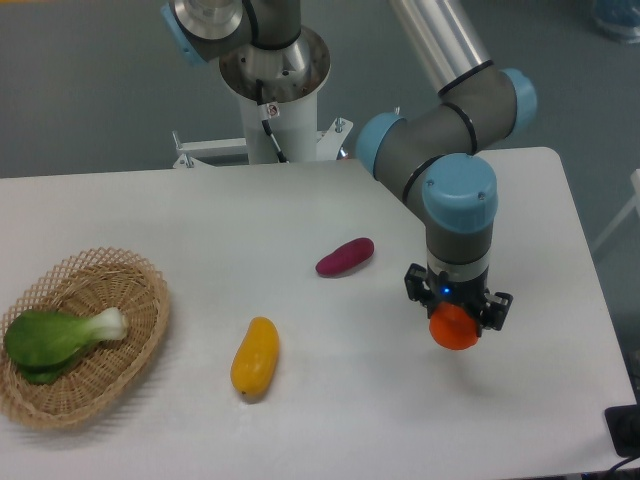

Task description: Place the orange in the basket

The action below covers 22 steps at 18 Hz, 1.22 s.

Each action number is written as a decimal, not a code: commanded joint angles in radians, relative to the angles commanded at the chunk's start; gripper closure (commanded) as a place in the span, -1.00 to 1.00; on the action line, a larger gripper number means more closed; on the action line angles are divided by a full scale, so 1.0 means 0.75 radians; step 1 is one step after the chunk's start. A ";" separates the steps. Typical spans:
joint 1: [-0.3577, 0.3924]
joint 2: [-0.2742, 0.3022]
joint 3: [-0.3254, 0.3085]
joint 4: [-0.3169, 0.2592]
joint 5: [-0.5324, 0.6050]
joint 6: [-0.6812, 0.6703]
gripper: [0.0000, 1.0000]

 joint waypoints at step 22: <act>-0.710 -0.004 0.037 0.102 -0.018 -0.333 -0.23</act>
